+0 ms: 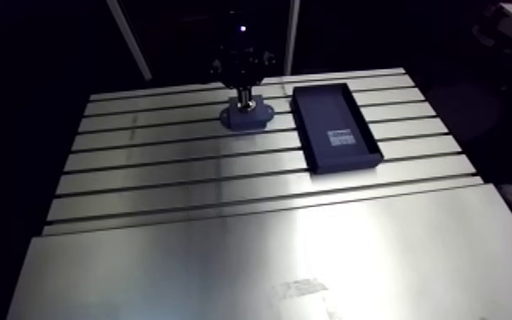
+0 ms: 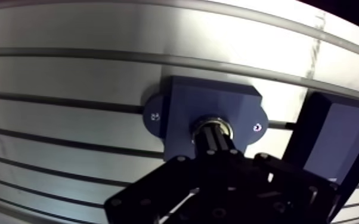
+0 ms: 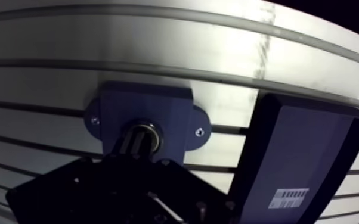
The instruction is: Pick up the bearing and press it into the housing until flush.
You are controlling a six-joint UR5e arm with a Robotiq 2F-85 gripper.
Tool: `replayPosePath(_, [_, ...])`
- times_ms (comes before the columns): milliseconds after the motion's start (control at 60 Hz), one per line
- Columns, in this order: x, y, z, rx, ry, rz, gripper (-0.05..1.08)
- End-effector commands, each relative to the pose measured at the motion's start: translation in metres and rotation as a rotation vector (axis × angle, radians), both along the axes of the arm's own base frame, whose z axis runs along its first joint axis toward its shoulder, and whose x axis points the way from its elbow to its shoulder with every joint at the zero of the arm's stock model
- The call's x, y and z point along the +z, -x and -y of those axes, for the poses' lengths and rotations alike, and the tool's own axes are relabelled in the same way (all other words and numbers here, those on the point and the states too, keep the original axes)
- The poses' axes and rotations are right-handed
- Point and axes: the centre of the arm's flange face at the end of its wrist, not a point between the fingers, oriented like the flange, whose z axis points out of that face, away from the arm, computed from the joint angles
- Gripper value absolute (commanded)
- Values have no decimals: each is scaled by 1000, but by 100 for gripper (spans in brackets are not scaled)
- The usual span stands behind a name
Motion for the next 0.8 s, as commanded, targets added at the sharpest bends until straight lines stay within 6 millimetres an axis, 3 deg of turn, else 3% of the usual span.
replayPosePath(17, [-1,-1,0,9,0,1,108])
replayPosePath(800, [-6,-4,-2,13,1,9,108])
